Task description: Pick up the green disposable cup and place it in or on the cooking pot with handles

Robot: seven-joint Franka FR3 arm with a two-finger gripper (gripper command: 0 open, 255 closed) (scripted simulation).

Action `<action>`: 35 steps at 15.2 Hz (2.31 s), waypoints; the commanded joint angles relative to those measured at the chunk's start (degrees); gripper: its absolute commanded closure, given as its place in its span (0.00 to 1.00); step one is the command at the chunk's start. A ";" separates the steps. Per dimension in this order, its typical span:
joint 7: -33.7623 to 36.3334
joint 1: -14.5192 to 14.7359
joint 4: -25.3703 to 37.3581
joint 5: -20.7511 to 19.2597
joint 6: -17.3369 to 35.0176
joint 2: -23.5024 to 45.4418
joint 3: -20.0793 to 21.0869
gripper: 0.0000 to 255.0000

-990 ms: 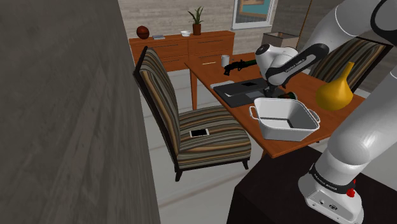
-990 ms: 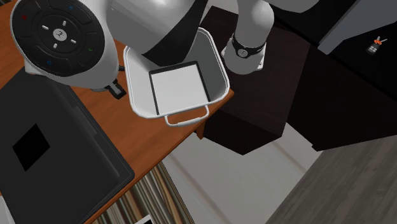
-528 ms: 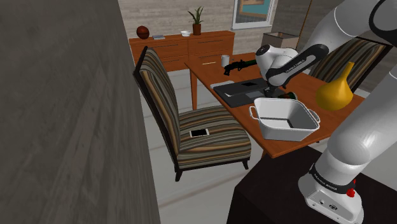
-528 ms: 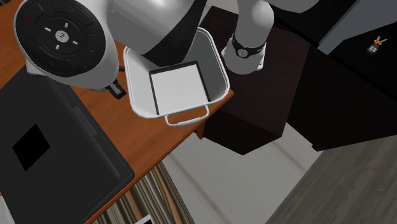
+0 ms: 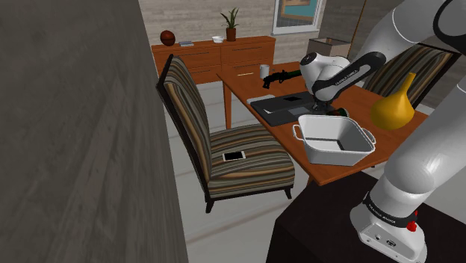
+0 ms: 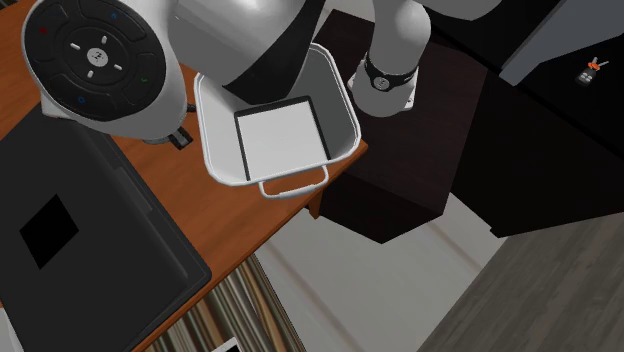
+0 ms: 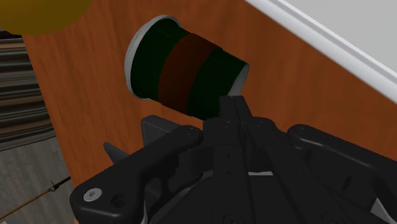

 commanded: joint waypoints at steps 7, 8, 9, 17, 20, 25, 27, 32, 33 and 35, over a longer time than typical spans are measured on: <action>-16.81 -2.74 5.22 18.07 1.21 -0.41 -6.02 0.00; -22.47 -3.58 7.46 24.52 0.52 0.34 -8.08 0.00; -28.04 -4.35 9.97 31.05 -0.75 1.54 -10.25 0.00; -59.22 -20.52 35.07 73.49 -26.31 22.98 -18.58 0.00; -59.47 -20.22 33.03 73.87 -24.14 23.07 -18.09 0.00; -60.01 -19.61 30.19 74.70 -20.95 23.49 -17.57 0.00; -60.00 -19.61 30.18 74.70 -20.95 23.49 -17.57 0.00; -60.00 -19.61 30.19 74.70 -20.96 23.48 -17.57 0.00; -60.00 -19.61 30.19 74.70 -20.96 23.48 -17.57 1.00; -60.00 -19.61 30.19 74.70 -20.96 23.48 -17.57 1.00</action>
